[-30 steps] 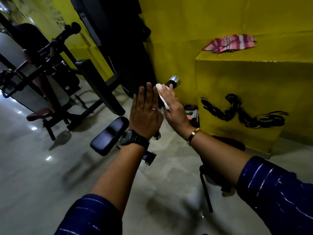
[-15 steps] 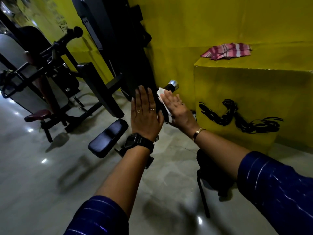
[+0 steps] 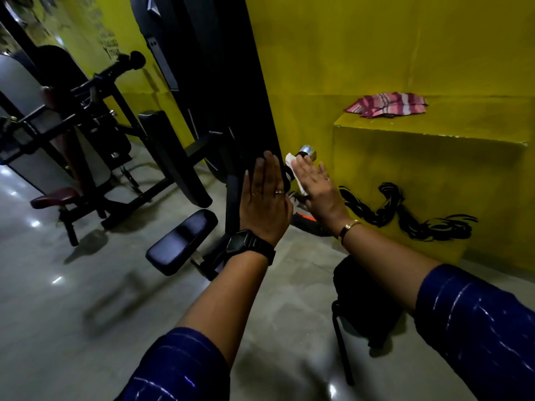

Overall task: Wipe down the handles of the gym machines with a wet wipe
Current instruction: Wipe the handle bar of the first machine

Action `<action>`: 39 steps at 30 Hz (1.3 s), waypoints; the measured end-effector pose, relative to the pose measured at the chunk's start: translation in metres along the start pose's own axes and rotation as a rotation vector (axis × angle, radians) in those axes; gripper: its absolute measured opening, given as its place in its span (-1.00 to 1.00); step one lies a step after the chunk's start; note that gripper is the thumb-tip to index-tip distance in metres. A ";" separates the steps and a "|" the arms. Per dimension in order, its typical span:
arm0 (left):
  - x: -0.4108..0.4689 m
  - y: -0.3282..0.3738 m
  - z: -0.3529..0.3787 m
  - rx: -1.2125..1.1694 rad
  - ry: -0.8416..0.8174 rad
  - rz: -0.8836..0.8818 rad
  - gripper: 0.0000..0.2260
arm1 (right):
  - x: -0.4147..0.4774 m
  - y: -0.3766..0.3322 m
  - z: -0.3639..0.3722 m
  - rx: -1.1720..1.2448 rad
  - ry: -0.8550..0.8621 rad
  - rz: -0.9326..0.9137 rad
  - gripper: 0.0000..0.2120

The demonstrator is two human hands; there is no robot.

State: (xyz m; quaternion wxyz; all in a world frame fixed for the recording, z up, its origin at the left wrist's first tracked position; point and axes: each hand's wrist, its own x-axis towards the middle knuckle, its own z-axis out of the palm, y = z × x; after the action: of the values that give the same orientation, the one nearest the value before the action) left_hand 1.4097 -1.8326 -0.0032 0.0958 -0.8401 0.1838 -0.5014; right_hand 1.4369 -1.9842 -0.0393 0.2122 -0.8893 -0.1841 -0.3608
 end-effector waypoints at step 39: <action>0.023 0.023 0.003 0.290 -0.010 -0.165 -0.06 | 0.039 0.049 -0.016 0.223 -0.038 -0.346 -0.50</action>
State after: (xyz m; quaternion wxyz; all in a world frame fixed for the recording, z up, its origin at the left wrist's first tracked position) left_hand 1.4169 -1.8631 0.0057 0.1753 -0.8323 0.0393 -0.5244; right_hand 1.4777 -2.0265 -0.0128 0.2406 -0.8221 -0.3768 -0.3526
